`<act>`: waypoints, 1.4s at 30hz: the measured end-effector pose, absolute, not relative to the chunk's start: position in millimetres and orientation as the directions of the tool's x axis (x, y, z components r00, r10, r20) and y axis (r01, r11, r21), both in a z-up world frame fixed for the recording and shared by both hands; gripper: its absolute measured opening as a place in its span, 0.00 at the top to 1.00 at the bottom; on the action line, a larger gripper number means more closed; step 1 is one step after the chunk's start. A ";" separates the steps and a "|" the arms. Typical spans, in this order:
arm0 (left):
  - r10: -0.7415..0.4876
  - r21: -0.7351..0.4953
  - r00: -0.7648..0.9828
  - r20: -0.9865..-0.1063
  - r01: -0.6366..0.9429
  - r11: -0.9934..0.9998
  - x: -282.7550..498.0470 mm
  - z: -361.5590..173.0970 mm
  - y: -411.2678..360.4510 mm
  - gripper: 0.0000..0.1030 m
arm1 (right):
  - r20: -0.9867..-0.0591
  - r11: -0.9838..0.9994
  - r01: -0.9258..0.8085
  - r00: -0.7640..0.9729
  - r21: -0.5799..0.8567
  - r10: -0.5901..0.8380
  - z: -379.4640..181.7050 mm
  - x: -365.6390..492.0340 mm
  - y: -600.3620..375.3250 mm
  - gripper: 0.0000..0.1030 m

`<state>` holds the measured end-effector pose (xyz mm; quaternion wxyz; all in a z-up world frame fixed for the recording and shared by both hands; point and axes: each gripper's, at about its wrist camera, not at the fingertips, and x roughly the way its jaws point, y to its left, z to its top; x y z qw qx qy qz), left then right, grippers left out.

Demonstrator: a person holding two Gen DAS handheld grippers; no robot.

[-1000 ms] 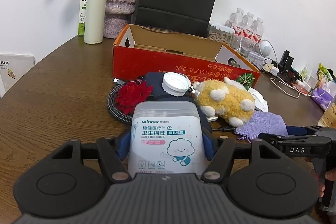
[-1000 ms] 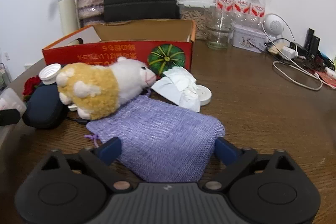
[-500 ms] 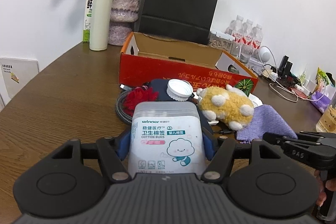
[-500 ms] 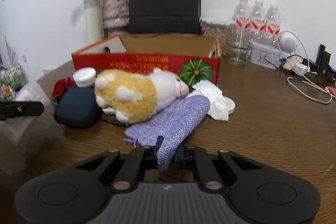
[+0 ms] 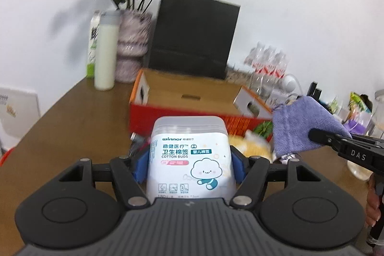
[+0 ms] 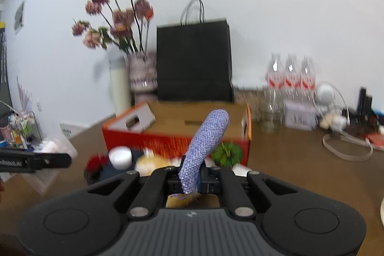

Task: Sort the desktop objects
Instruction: 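Carry pouch and container into the cardboard box and open both grippers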

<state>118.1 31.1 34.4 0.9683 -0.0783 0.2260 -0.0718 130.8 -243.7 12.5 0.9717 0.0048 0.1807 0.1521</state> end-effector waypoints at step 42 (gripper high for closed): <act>-0.118 -0.176 0.754 -0.646 0.003 0.984 373.4 -18.1 15.0 0.34 | -0.662 0.957 -0.222 0.691 0.187 0.290 -50.3 390.4 -185.7 0.87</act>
